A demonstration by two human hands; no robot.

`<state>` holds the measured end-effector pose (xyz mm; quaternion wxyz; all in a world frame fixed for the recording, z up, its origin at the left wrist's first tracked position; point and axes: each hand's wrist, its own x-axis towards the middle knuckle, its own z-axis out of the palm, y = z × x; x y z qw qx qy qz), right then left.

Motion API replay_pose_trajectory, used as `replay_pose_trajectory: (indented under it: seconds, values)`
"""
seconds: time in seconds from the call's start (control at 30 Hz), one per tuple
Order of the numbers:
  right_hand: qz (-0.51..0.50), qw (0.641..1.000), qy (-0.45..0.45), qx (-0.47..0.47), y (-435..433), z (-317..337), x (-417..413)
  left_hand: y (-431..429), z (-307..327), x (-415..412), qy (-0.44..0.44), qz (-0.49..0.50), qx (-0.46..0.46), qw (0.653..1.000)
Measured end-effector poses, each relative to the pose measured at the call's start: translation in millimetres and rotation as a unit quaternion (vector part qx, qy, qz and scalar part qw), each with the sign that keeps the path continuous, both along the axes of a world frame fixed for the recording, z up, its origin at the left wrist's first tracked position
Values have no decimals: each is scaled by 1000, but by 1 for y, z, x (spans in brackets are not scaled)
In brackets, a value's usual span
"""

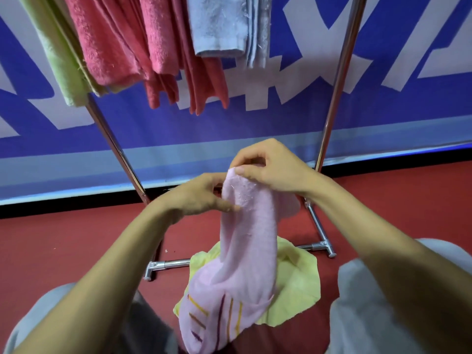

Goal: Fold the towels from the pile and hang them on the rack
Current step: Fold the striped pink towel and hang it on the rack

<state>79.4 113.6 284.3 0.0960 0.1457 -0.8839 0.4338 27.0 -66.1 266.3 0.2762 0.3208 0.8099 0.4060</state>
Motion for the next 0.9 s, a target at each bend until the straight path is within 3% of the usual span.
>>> replay_pose_trajectory:
  seconds: [0.27,0.5,0.63,0.7,0.8,0.9]
  values:
    - [-103,991,74,-48,20,-2,7,-12,12,0,9,25,0,1000]
    - [-200,957,51,-202,25,0,1,-19,1,-9,78,103,-39,991]
    - [-236,943,27,-234,27,-4,-3,-16,6,-6,97,175,70,977]
    - [-252,947,28,-195,29,-8,-3,-13,12,-1,52,198,148,968]
    - [-273,961,35,9,31,-20,-8,-11,21,5,-32,202,234,951]
    - [-221,969,0,110,26,-34,-11,-10,27,10,-61,213,281,934]
